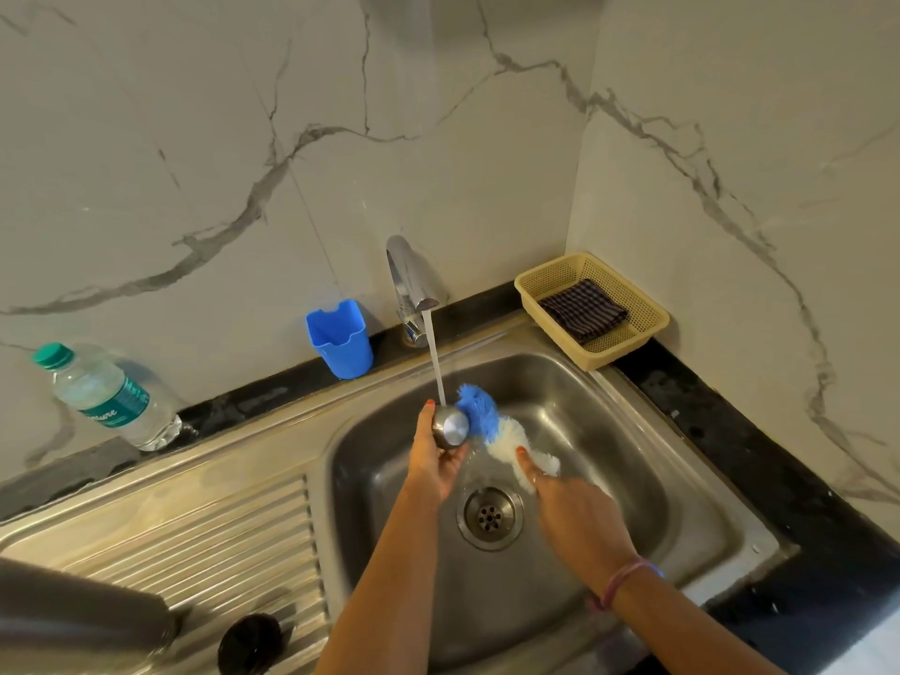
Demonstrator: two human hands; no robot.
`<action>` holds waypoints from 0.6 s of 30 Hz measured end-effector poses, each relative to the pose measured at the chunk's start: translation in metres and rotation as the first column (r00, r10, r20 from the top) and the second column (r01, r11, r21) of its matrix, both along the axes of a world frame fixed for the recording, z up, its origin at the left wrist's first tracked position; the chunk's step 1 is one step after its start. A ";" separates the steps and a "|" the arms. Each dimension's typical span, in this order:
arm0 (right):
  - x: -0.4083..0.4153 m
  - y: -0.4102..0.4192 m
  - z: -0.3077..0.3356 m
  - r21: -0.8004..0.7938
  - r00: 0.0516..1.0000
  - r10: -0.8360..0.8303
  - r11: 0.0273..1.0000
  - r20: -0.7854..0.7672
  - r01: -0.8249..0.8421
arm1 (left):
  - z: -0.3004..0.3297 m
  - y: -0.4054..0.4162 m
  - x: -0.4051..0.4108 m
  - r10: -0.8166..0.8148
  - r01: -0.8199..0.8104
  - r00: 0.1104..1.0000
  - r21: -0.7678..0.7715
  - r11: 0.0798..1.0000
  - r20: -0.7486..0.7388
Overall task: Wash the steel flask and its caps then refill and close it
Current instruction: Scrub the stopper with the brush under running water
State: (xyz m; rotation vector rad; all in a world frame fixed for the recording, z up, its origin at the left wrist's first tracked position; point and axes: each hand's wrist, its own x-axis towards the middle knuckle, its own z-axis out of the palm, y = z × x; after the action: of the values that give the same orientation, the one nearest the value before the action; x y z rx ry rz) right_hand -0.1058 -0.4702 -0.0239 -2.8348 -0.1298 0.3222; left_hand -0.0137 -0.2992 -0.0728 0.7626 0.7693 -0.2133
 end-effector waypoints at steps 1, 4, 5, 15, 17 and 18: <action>0.001 0.001 0.002 -0.011 1.000 0.009 1.000 0.012 -0.009 | 0.000 0.003 0.001 -0.004 0.004 1.000 0.006 1.000 0.016; 0.002 0.000 0.007 -0.043 0.999 0.013 0.999 0.031 -0.011 | -0.006 0.016 0.004 -0.049 0.049 0.997 0.016 0.999 0.055; 0.001 -0.001 0.009 -0.049 0.999 0.016 0.999 0.037 -0.014 | -0.009 0.018 0.004 -0.063 0.063 0.996 0.008 0.998 0.058; -0.005 0.018 0.008 -0.001 1.000 -0.012 1.000 0.015 0.012 | -0.007 0.014 0.002 0.033 -0.033 0.999 -0.018 0.999 0.006; -0.007 0.022 0.011 0.005 1.000 -0.004 1.000 0.028 0.004 | -0.008 0.014 0.003 0.010 -0.010 0.999 0.000 1.000 0.035; -0.008 0.021 0.011 0.008 0.999 0.003 1.000 0.043 -0.004 | -0.008 0.014 0.003 0.013 -0.012 0.999 -0.014 1.000 0.053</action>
State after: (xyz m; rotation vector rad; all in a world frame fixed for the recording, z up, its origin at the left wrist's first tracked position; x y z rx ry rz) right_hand -0.1139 -0.4489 -0.0126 -2.8352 -0.1445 0.2603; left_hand -0.0104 -0.2849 -0.0804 0.7476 0.7214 -0.1864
